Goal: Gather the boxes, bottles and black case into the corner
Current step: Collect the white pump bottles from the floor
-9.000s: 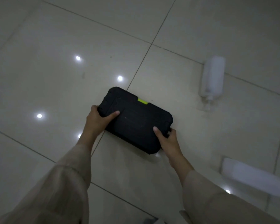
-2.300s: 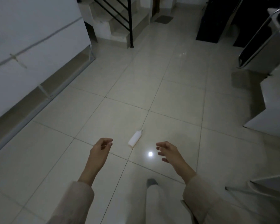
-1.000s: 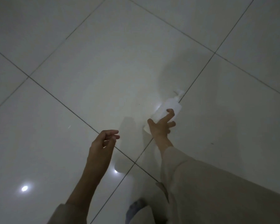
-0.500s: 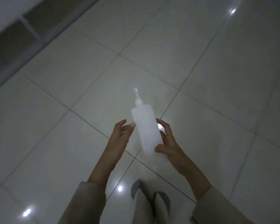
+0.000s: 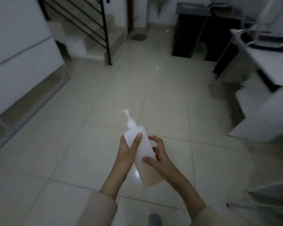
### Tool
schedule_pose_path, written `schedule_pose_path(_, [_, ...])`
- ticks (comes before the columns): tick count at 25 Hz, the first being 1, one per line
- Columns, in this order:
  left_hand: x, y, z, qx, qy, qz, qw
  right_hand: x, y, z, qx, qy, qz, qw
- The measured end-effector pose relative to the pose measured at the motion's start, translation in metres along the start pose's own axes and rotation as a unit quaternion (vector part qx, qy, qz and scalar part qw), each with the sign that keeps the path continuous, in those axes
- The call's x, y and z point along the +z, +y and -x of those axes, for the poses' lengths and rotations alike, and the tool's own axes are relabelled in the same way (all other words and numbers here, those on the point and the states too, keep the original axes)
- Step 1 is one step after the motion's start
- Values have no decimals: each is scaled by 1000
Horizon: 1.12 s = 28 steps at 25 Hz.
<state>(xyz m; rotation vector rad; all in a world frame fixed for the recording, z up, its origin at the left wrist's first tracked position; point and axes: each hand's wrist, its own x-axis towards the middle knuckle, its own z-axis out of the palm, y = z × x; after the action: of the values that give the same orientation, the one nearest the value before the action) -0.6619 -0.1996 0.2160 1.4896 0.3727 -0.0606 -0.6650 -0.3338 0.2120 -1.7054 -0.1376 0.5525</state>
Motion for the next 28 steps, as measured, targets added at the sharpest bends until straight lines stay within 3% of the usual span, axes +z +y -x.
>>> schedule_pose_path(5, [38,39,95,100,-163,-105,976,-24,-22,137,-26,187,-1,982])
schedule_pose_path(10, [106,38,186,131,-347,-181,911,-50,-26,285,-29,375,-2,926])
schedule_pose_path(18, [194,-23,403,169,-612,-245,732,-14,18,551,-11,563,19,826])
schedule_pose_path(23, [188,-90,576,152,-743,-211,617,74,81,711,44,631,32,774])
schedule_pose_path(28, [170,-154,751,130,-815,-217,521,175,128,868,95,726,-15,681])
